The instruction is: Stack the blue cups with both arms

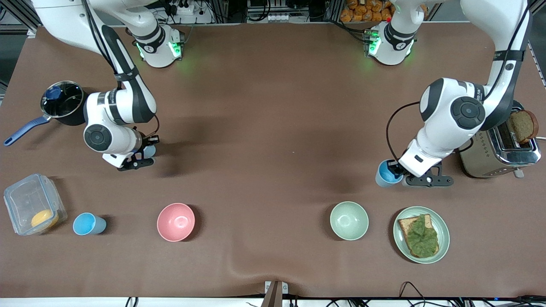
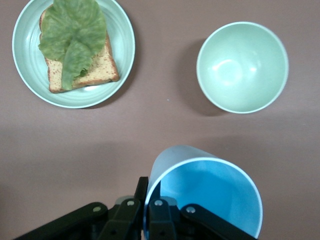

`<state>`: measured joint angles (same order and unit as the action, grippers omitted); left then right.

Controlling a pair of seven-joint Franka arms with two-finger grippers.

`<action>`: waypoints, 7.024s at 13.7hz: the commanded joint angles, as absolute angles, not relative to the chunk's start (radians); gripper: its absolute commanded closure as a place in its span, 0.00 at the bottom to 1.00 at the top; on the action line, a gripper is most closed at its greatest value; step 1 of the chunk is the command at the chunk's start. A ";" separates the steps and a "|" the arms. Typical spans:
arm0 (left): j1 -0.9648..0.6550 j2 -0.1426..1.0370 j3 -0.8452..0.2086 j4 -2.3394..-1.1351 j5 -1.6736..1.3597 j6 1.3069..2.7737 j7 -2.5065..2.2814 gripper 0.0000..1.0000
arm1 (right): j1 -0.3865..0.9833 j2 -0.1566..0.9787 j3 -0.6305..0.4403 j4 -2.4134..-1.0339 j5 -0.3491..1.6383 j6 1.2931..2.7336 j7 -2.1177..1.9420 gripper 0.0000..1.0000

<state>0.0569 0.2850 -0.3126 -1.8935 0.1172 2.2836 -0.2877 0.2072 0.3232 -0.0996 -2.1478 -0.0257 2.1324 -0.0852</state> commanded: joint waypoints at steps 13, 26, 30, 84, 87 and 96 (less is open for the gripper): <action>0.041 0.259 -0.327 -1.714 0.141 2.050 -0.330 1.00 | 0.537 0.414 -0.091 -1.787 0.257 1.911 0.233 1.00; 0.046 0.219 -0.327 -1.663 0.137 1.945 -0.327 1.00 | 0.683 0.633 -0.091 -1.618 0.341 1.963 0.337 1.00; 0.048 0.186 -0.344 -1.664 0.121 1.905 -0.368 1.00 | 0.689 0.655 -0.091 -1.605 0.339 1.967 0.341 0.01; -0.475 0.376 -0.189 -1.350 0.259 1.809 -1.029 0.00 | 0.106 -0.014 -0.092 -1.586 -0.014 1.577 0.046 0.00; -0.312 0.301 -0.196 -1.359 0.253 1.750 -0.693 0.00 | 0.106 -0.009 -0.092 -1.582 -0.014 1.578 0.046 0.00; -0.028 0.151 -0.201 -1.426 0.086 1.632 -0.255 0.00 | 0.106 -0.003 -0.092 -1.580 -0.012 1.577 0.046 0.00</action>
